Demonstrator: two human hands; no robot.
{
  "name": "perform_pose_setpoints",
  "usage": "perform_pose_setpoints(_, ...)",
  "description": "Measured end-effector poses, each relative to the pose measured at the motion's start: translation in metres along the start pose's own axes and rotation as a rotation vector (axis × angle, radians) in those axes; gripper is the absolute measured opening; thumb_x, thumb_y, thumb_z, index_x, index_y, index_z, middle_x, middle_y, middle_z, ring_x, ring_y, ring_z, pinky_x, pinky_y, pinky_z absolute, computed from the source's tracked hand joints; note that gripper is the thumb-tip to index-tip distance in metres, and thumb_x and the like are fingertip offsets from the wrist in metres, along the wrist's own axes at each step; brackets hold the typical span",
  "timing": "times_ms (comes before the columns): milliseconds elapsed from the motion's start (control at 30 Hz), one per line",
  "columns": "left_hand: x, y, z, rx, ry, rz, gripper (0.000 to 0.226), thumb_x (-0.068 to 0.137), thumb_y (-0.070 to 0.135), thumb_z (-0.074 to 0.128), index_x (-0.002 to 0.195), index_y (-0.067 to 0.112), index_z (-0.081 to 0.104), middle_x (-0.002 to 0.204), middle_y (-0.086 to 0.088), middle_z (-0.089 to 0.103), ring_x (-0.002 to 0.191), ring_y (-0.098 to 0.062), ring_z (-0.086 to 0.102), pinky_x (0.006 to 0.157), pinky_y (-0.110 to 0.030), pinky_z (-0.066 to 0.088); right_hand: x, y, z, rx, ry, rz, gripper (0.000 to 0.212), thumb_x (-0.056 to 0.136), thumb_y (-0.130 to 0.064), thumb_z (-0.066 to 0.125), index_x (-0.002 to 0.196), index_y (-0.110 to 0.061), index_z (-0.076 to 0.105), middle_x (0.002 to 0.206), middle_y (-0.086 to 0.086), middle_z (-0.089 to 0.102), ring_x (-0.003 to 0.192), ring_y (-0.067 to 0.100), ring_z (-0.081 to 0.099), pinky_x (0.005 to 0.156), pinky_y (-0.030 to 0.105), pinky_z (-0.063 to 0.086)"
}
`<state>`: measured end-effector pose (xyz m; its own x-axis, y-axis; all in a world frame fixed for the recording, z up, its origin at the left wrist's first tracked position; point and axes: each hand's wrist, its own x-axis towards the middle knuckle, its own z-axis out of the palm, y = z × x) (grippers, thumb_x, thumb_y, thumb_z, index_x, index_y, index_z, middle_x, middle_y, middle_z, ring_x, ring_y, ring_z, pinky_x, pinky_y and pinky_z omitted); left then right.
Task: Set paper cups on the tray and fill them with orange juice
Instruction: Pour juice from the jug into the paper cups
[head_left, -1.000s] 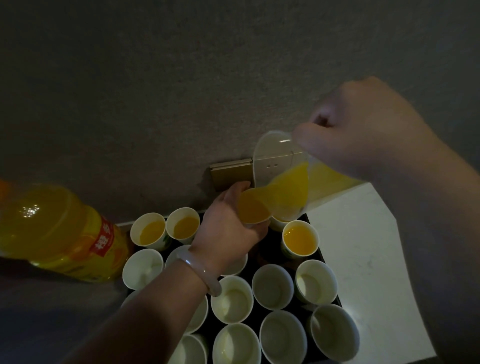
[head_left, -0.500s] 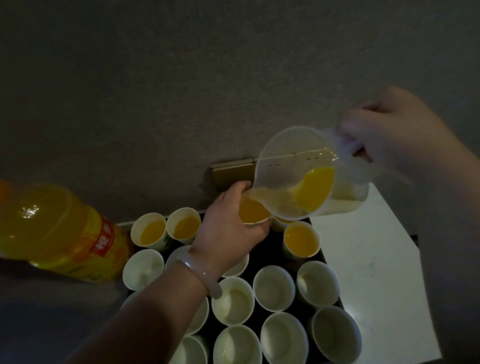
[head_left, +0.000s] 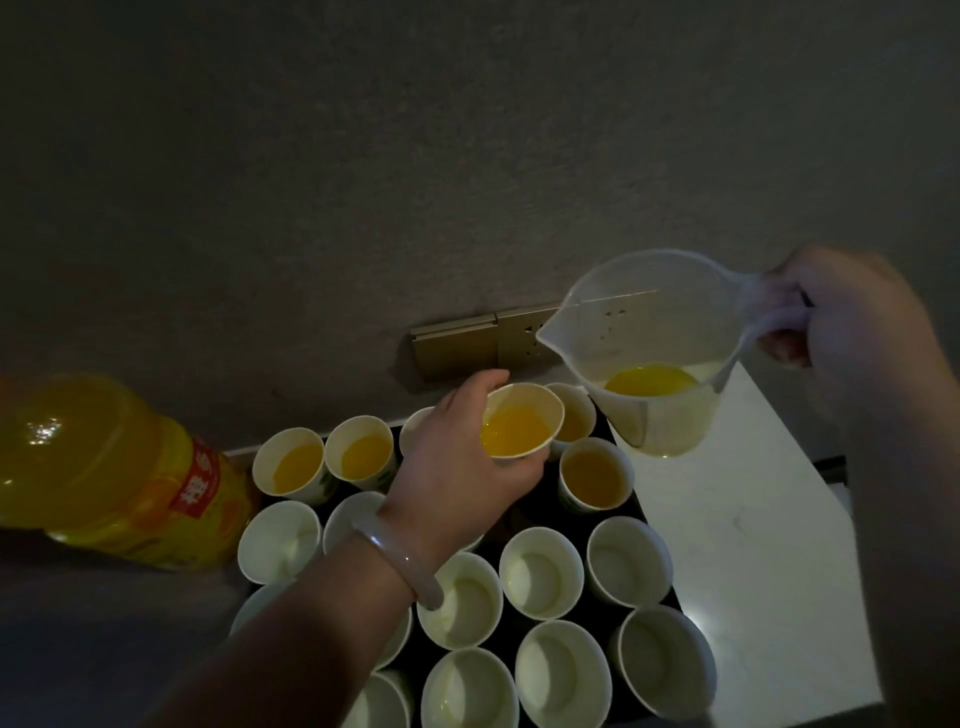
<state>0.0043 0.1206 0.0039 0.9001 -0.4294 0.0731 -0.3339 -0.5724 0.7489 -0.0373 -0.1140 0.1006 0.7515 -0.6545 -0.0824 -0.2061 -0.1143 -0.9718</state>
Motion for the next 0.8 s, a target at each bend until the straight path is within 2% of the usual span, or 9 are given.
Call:
perform_pose_setpoints(100, -0.002, 0.0, 0.005, 0.009, -0.018, 0.015, 0.073, 0.075, 0.044, 0.075, 0.138, 0.031, 0.041, 0.127, 0.011, 0.054, 0.111, -0.003, 0.051, 0.089, -0.019, 0.044, 0.001, 0.007, 0.0, -0.006, 0.056, 0.014, 0.017, 0.077, -0.016, 0.051, 0.07, -0.002, 0.055, 0.036, -0.005, 0.046, 0.031, 0.007, 0.035, 0.035, 0.016, 0.026)
perform_pose_setpoints(167, -0.004, -0.001, 0.008, 0.008, -0.026, 0.023, 0.072, 0.075, 0.044, 0.075, 0.137, 0.031, 0.041, 0.124, 0.014, 0.054, 0.107, 0.0, 0.049, 0.083, -0.009, 0.04, 0.001, 0.01, 0.0, 0.04, 0.061, 0.003, 0.019, 0.075, -0.018, 0.05, 0.075, 0.0, 0.056, 0.037, -0.003, 0.046, 0.032, 0.009, 0.034, 0.035, 0.014, 0.024)
perform_pose_setpoints(233, -0.006, 0.0, 0.01, 0.004, -0.042, 0.026, 0.069, 0.076, 0.044, 0.075, 0.136, 0.033, 0.041, 0.12, 0.017, 0.053, 0.102, 0.002, 0.048, 0.076, -0.002, 0.035, 0.0, 0.01, 0.002, 0.059, 0.064, -0.011, 0.019, 0.079, -0.014, 0.048, 0.071, 0.001, 0.055, 0.035, -0.004, 0.044, 0.031, 0.01, 0.033, 0.034, 0.014, 0.022)
perform_pose_setpoints(333, -0.006, -0.001, 0.014, -0.02, -0.059, 0.027, 0.066, 0.076, 0.041, 0.075, 0.133, 0.033, 0.043, 0.119, 0.017, 0.054, 0.103, 0.003, 0.049, 0.077, -0.003, 0.037, -0.004, 0.007, 0.003, 0.047, 0.057, -0.036, 0.02, 0.083, -0.008, 0.045, 0.071, 0.005, 0.053, 0.033, -0.005, 0.043, 0.029, 0.007, 0.032, 0.032, 0.013, 0.022)
perform_pose_setpoints(400, -0.006, -0.002, 0.017, -0.036, -0.079, 0.018, 0.063, 0.077, 0.039, 0.076, 0.131, 0.033, 0.044, 0.116, 0.019, 0.053, 0.102, 0.005, 0.049, 0.078, -0.001, 0.038, -0.006, 0.005, 0.003, 0.007, 0.03, -0.053, 0.021, 0.086, -0.004, 0.043, 0.078, 0.01, 0.056, 0.031, -0.007, 0.039, 0.028, 0.006, 0.031, 0.031, 0.014, 0.023)
perform_pose_setpoints(500, -0.006, -0.009, 0.024, -0.042, -0.096, 0.01, 0.065, 0.075, 0.04, 0.076, 0.132, 0.03, 0.046, 0.122, 0.016, 0.056, 0.11, 0.0, 0.052, 0.088, -0.015, 0.045, -0.008, 0.005, 0.002, 0.022, 0.026, -0.045, 0.027, 0.085, -0.006, 0.044, 0.089, 0.016, 0.06, 0.032, -0.006, 0.039, 0.03, 0.006, 0.029, 0.032, 0.014, 0.023)
perform_pose_setpoints(633, -0.007, -0.019, 0.031, -0.006, -0.14, 0.003, 0.067, 0.076, 0.041, 0.075, 0.134, 0.028, 0.043, 0.125, 0.011, 0.056, 0.114, -0.005, 0.053, 0.095, -0.029, 0.048, -0.009, 0.005, 0.001, 0.037, 0.031, -0.02, 0.018, 0.085, -0.007, 0.045, 0.08, 0.005, 0.057, 0.033, -0.006, 0.041, 0.029, 0.005, 0.03, 0.032, 0.014, 0.023)
perform_pose_setpoints(800, -0.007, -0.028, 0.034, 0.107, -0.238, 0.006, 0.073, 0.079, 0.043, 0.072, 0.141, 0.031, 0.035, 0.135, 0.009, 0.048, 0.124, -0.006, 0.044, 0.098, -0.02, 0.039, -0.009, 0.009, 0.0, -0.018, 0.034, -0.014, 0.024, 0.089, -0.008, 0.047, 0.066, -0.004, 0.05, 0.031, -0.008, 0.043, 0.028, 0.004, 0.036, 0.032, 0.012, 0.027)
